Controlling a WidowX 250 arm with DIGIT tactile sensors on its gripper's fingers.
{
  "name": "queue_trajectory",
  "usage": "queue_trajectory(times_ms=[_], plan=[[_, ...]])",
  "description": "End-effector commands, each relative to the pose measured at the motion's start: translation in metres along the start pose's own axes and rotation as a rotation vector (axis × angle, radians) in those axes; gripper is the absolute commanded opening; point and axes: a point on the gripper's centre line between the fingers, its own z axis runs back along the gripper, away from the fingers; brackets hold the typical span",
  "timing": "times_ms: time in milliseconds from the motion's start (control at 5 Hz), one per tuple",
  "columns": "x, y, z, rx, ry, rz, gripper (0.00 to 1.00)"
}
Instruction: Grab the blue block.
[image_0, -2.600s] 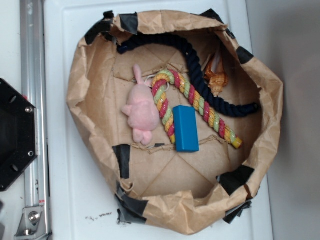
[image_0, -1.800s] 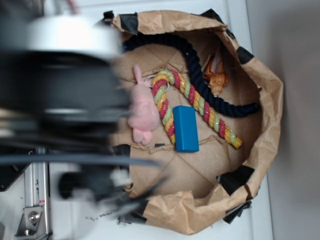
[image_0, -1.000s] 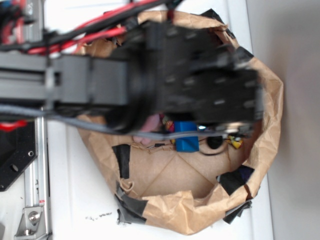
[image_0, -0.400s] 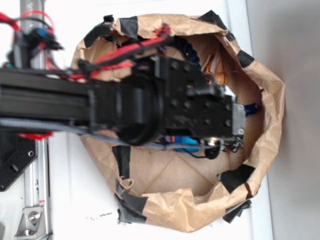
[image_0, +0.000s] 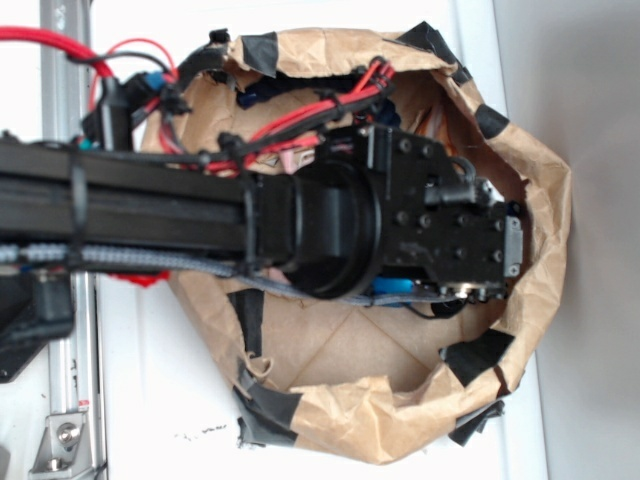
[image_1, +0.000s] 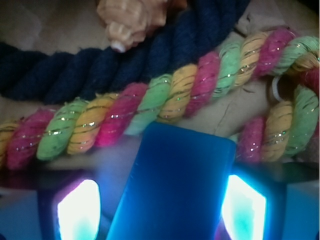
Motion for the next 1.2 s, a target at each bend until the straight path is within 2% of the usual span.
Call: queue_trajectory(times_ms=[0,400,600,800,1000], plan=[[-0.006,0.009,0.018,0.085,-0.069,-0.359,0.00],[0.006,0.007,0.099,0.066,-0.285,-0.840,0.00],[0.024,0.011,0.127,0.002,-0.343,-1.079,0.00],[0.051,0.028,0.150,-0.173,-0.303,-1.299,0.00],[0.052,0.043,0.158,-0.146,-0.256,-1.334,0.00]])
